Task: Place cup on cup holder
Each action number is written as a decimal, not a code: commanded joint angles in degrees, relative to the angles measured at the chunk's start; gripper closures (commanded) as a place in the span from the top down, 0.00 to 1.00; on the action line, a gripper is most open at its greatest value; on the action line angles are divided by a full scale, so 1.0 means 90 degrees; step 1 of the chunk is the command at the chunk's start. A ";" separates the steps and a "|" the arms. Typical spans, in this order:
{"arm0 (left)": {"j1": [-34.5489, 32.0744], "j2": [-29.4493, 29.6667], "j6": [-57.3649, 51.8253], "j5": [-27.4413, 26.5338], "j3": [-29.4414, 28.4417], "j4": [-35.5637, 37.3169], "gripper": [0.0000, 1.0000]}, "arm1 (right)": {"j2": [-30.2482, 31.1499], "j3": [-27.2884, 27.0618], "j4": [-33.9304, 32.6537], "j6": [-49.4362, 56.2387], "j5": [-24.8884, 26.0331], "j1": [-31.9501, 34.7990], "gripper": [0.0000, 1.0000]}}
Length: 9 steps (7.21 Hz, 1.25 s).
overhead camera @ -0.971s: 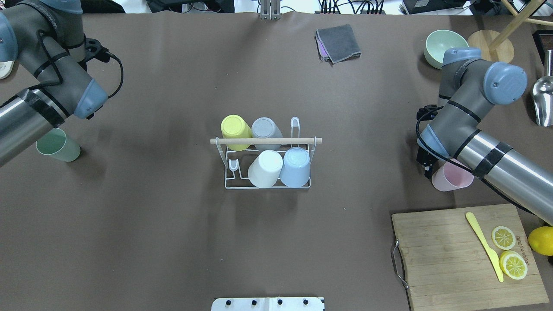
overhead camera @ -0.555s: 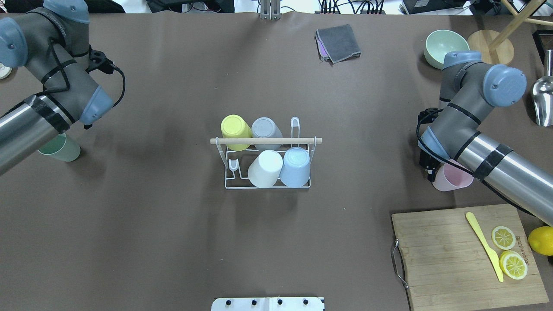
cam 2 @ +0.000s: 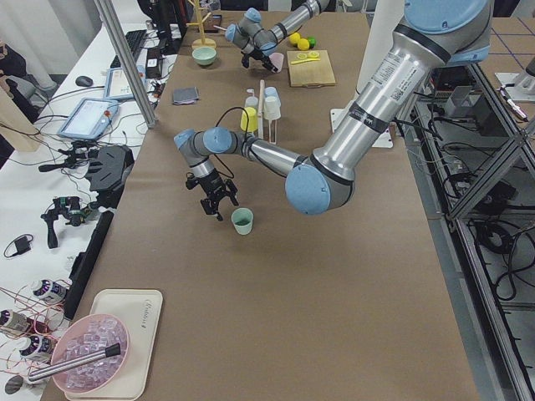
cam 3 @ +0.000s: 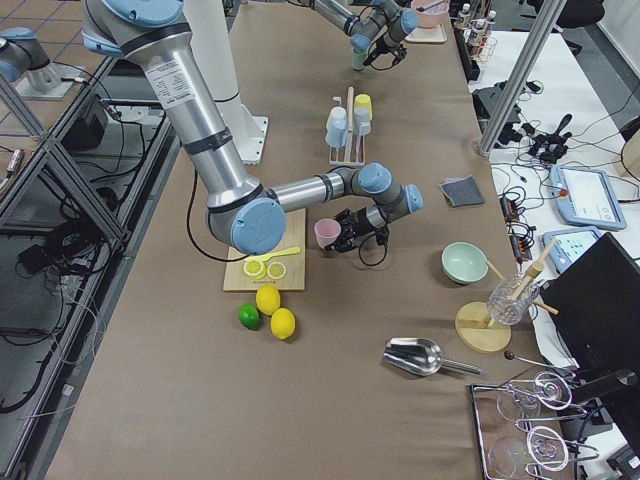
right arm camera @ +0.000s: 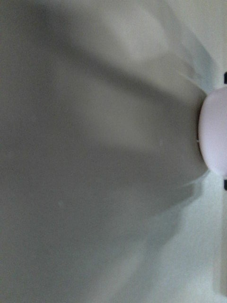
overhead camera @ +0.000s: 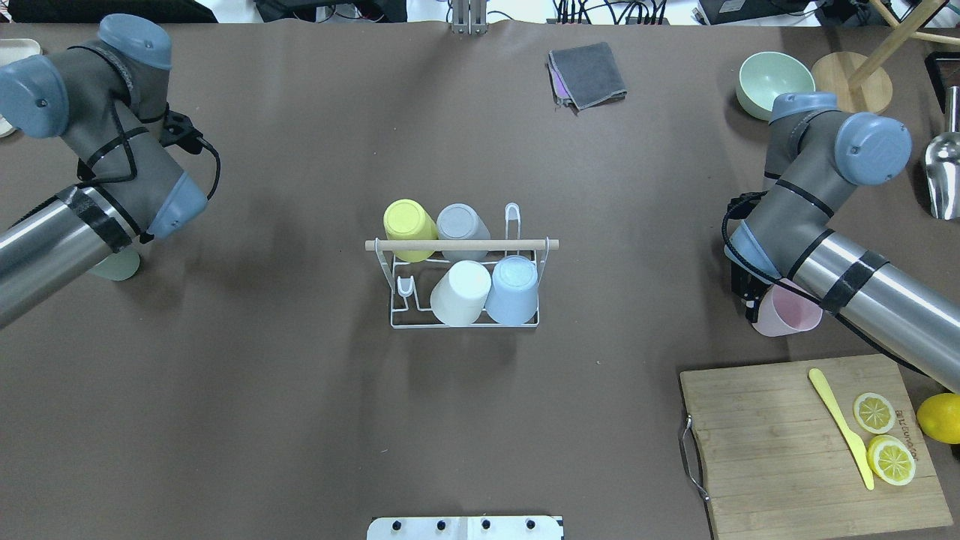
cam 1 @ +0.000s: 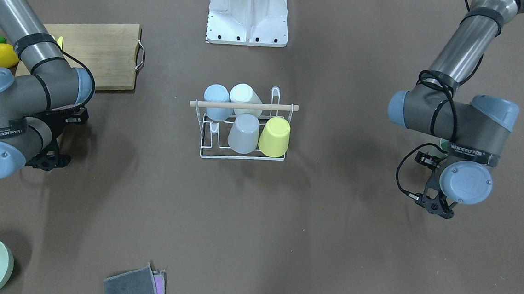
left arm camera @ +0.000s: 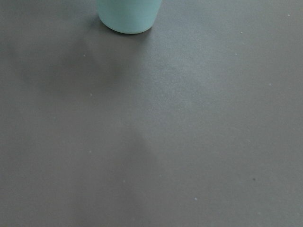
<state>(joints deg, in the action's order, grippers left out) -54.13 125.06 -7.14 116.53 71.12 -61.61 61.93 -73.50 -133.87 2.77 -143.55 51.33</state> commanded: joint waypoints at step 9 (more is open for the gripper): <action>0.0380 -0.0273 -0.0066 -0.0320 -0.0011 0.0302 0.97 | -0.0133 -0.0192 0.0001 0.0812 -0.0036 0.1384 0.46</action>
<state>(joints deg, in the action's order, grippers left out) -50.77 122.64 -7.77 113.62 70.94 -59.33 60.94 -74.81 -133.87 7.92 -143.88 61.10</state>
